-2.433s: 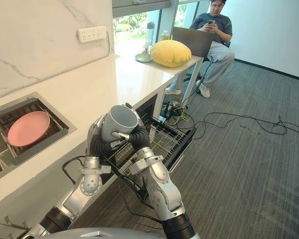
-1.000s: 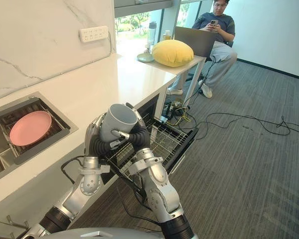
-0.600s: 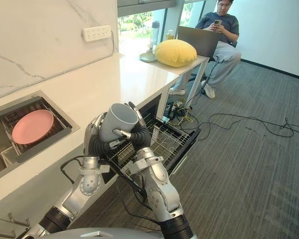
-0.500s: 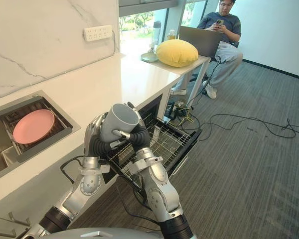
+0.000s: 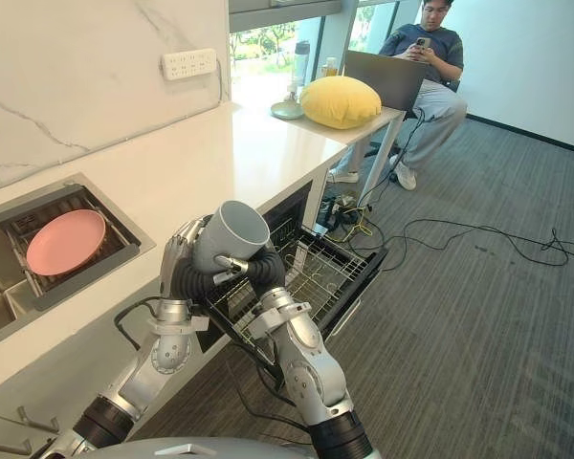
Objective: Walk over to the sink, pick up the cup, carry it to the dishwasher, place the cup inside the dishwasher, then close the dishwasher door
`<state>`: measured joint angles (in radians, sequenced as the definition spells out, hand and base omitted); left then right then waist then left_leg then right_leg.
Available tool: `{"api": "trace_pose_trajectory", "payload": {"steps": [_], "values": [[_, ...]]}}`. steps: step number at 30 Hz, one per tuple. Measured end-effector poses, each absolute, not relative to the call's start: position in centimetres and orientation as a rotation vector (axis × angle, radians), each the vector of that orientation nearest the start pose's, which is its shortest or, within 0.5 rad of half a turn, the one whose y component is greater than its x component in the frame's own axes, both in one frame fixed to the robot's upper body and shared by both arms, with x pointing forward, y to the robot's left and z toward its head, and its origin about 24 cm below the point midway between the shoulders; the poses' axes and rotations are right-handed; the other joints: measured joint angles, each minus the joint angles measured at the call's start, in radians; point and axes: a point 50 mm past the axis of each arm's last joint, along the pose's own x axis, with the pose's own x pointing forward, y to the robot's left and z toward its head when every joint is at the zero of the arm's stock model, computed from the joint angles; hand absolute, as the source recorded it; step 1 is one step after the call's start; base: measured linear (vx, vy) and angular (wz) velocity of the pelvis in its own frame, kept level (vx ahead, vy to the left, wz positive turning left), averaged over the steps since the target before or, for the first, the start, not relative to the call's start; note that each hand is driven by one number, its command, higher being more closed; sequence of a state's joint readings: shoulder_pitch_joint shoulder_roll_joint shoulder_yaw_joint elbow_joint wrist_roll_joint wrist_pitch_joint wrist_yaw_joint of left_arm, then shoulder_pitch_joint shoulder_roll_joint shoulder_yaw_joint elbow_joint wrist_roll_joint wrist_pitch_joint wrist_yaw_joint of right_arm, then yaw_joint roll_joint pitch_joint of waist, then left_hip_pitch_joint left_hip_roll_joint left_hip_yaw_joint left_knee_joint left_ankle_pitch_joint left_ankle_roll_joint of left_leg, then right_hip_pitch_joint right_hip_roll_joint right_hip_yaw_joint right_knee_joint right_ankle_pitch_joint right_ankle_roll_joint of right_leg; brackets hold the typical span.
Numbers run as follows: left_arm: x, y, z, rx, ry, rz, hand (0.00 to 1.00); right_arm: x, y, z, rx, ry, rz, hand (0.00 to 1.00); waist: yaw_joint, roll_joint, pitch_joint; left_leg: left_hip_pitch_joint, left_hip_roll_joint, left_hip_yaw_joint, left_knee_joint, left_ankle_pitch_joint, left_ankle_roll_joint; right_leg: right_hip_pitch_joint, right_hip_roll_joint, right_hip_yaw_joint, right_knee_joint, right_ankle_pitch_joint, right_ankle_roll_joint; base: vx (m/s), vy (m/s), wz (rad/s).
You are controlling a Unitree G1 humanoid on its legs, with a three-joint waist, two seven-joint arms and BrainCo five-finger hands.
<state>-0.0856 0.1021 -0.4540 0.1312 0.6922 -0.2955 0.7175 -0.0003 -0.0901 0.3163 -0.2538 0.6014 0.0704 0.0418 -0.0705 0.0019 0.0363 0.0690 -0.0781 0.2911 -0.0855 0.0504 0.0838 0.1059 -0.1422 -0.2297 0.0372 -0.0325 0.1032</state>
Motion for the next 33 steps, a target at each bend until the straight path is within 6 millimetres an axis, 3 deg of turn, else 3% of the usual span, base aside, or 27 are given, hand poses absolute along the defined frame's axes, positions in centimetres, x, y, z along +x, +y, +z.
{"api": "trace_pose_trajectory", "payload": {"steps": [23,24,33], "values": [[23.9,6.3,7.2,0.551,-0.673,0.103,1.0,23.5,-8.1,10.5,0.542,-0.168,0.388,1.0,-0.014,0.0,0.0,-0.007,0.001,-0.003,0.0,0.001,-0.001,-0.005,0.0,0.001,0.001,-0.003,-0.001,0.0,0.0,0.0],[23.9,6.3,7.2,0.55,-0.674,0.105,0.0,23.5,-8.1,10.5,0.542,-0.168,0.389,1.0,-0.014,0.0,0.0,-0.007,0.001,-0.003,0.0,0.001,-0.001,-0.005,0.0,0.001,0.001,-0.003,-0.001,0.0,0.0,0.0],[22.6,6.4,5.8,0.537,-0.637,0.086,0.0,24.1,-8.7,11.5,0.583,-0.231,0.344,1.0,-0.013,0.002,0.002,-0.007,0.001,-0.005,0.0,0.001,-0.001,-0.003,0.0,-0.002,0.002,-0.003,-0.001,0.0,0.0,0.0]]}}
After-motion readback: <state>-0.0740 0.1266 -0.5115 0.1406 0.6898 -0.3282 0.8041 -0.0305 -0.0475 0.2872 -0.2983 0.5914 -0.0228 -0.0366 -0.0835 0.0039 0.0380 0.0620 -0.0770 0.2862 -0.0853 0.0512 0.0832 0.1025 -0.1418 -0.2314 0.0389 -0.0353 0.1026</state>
